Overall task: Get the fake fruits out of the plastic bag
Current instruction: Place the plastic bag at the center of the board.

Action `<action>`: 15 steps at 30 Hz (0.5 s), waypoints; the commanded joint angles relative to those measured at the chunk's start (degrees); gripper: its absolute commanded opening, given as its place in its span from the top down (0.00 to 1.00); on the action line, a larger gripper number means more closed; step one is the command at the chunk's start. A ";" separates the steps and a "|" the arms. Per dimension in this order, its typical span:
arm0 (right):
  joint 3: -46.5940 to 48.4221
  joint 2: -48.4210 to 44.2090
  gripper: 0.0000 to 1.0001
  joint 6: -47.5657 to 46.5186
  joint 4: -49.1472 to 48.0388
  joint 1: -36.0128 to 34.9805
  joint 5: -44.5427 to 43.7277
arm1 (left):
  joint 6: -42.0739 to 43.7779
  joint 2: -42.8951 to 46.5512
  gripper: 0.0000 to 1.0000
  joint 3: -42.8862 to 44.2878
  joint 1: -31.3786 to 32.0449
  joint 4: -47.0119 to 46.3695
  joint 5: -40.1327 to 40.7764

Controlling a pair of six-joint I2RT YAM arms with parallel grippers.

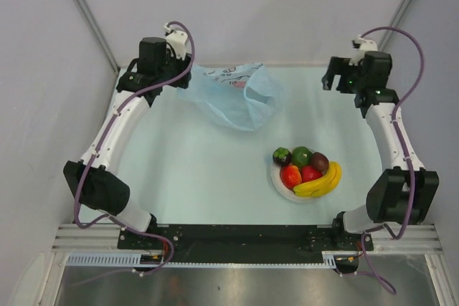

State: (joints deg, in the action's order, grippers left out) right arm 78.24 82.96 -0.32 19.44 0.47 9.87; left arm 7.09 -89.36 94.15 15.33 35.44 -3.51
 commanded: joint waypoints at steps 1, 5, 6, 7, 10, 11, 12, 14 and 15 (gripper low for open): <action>0.52 3.17 0.00 10.24 0.42 8.48 -1.42 | -0.67 0.59 0.20 3.58 -0.83 -2.48 11.68; -0.54 4.15 0.00 14.11 2.36 13.58 -5.64 | -0.76 2.61 0.00 3.41 -1.01 -2.83 10.55; -0.54 3.97 0.00 13.68 2.96 13.59 -6.95 | -0.68 3.22 0.00 3.15 -1.01 -2.75 9.41; -0.63 3.27 0.00 13.24 3.49 13.51 -7.40 | -0.76 4.10 0.00 3.15 -0.92 -2.40 8.61; -0.89 1.25 0.00 13.06 6.47 13.24 -9.78 | -0.94 6.82 0.00 2.10 -1.01 -2.30 6.50; -0.89 0.72 0.00 13.15 7.88 13.24 -11.35 | -1.20 7.53 0.00 1.40 -1.01 -2.39 6.41; -0.89 0.45 0.00 13.15 11.29 13.15 -12.67 | -1.64 8.32 0.00 -0.70 -1.01 -2.48 6.32; -0.89 -0.43 0.00 12.89 14.64 13.15 -13.47 | -1.82 10.68 0.00 -5.78 -1.01 -2.92 5.79; -0.98 -0.60 0.00 12.71 17.01 13.15 -14.34 | -2.43 11.48 0.00 -7.65 -1.01 -3.27 5.62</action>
State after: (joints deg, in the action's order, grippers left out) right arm 76.93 86.21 11.81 27.99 13.67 0.40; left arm 6.42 -83.40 92.88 14.59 33.01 3.73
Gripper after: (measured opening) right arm 0.994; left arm 0.996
